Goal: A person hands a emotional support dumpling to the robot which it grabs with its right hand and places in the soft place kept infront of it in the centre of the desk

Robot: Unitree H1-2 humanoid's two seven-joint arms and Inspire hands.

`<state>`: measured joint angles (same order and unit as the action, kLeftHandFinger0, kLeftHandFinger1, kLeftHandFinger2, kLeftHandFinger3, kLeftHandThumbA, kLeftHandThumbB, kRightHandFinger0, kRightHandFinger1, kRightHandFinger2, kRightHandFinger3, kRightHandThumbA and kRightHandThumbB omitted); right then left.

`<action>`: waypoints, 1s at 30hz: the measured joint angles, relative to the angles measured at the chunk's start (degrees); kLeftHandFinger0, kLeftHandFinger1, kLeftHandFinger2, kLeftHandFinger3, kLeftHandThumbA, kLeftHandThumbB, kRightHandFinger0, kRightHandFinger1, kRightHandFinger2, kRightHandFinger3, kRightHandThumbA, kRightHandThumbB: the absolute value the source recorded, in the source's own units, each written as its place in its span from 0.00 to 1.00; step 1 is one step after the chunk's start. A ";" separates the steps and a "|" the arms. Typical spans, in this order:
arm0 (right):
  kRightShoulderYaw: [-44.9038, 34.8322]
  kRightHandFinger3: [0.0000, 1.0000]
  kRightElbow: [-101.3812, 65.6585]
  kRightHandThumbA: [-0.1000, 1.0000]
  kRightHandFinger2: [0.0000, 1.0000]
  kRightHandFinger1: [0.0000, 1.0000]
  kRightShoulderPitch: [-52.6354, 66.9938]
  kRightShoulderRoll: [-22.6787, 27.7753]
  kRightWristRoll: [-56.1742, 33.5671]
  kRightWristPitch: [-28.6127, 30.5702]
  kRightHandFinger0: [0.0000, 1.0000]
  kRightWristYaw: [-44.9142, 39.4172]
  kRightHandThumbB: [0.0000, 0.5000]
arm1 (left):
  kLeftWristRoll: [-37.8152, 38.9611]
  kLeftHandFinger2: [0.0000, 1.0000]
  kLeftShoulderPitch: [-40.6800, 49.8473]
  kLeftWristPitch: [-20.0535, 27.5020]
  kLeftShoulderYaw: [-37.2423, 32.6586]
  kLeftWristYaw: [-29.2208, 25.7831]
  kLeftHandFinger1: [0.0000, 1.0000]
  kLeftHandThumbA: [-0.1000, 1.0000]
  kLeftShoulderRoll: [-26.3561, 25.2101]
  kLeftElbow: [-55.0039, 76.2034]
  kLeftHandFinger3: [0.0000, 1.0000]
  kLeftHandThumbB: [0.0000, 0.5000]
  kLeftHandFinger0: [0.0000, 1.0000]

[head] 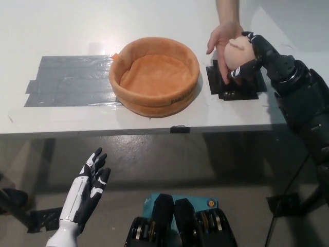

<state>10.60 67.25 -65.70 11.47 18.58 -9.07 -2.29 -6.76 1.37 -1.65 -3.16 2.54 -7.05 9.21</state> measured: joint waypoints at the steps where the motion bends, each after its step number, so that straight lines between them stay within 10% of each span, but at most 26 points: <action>1: -0.23 0.38 0.45 0.09 0.35 0.25 -0.04 -0.12 -0.07 0.45 0.13 0.70 0.40 | 0.00 1.00 -0.01 -0.01 0.00 0.00 1.00 0.86 0.00 0.00 1.00 0.05 1.00; 4: -1.42 0.21 1.49 0.00 0.15 0.01 -0.03 -0.62 -0.23 2.22 0.00 4.28 0.36 | 0.00 1.00 -0.05 -0.09 0.01 0.00 1.00 0.86 0.02 -0.01 1.00 0.05 1.00; 8: -2.75 0.52 1.66 0.00 0.65 0.25 -0.03 -1.23 -0.32 5.29 0.00 8.31 0.28 | 0.00 1.00 -0.10 -0.13 0.01 0.00 1.00 0.86 0.01 -0.02 1.00 0.07 1.00; 11: -3.60 0.69 1.60 0.00 0.75 0.35 -0.03 -1.83 -0.75 8.18 0.00 10.92 0.32 | 0.00 1.00 -0.25 -0.13 0.02 0.00 1.00 0.86 0.00 -0.02 1.00 0.07 1.00; 26: -16.65 0.78 -2.68 0.00 0.76 0.38 -0.03 -4.37 -10.09 13.16 0.00 13.20 0.31 | 0.00 1.00 -0.84 -0.14 0.09 0.01 1.00 0.87 -0.05 -0.01 1.00 0.07 1.00; 30: -18.75 0.57 -6.64 0.00 0.64 0.27 -0.09 -5.25 -12.97 13.04 0.00 12.26 0.29 | 0.00 1.00 -0.85 -0.13 0.17 0.00 1.00 0.88 -0.05 -0.01 1.00 0.09 1.00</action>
<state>-8.16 60.61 -65.79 6.22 5.61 3.97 9.97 -6.76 0.52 -1.78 -2.98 2.54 -7.10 9.19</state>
